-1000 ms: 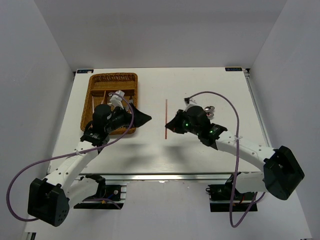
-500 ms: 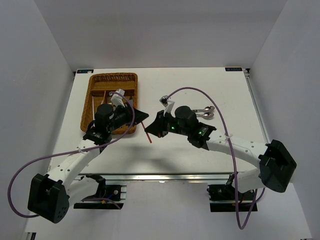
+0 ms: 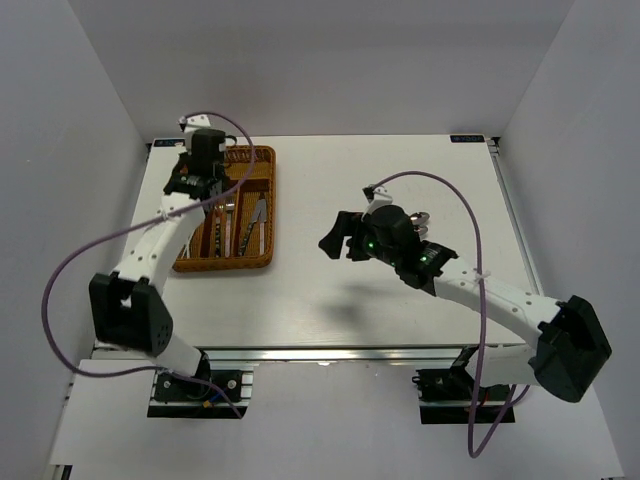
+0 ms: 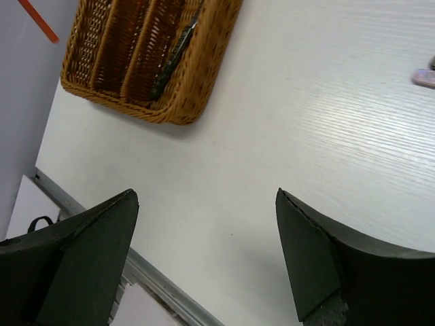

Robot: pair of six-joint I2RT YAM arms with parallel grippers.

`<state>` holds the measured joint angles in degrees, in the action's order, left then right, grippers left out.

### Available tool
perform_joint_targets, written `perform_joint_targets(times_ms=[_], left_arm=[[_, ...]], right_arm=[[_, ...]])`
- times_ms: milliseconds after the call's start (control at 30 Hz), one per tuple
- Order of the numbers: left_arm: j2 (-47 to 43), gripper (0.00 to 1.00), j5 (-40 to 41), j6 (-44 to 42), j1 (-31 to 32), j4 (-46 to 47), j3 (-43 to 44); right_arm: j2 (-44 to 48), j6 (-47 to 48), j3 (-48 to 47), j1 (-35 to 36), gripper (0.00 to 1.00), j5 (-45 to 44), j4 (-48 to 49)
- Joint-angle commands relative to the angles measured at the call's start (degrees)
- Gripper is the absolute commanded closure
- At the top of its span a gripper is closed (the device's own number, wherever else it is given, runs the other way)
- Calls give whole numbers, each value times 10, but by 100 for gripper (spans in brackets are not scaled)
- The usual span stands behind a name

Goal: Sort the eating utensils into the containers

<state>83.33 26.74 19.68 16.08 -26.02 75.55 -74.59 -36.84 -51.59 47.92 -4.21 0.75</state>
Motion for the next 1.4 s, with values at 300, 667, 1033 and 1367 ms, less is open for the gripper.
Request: perform_joint_targets(times_ms=[300,667,1033,1367], left_arm=[[215,100,244,-174,-114,-35,131],[233,67,241,-172,-119,40,43],[193,24,224,-142,-119,-13,73],[-74,2,23,-52,-115,-77,2]], right_arm=[[132,86,39,-68,11,-12,-94],[163,118,33,-105,11,16,-107],[113,76,-9,-124,11,-22,-140],[-79,-170,-149,-146,13,-243,-349]])
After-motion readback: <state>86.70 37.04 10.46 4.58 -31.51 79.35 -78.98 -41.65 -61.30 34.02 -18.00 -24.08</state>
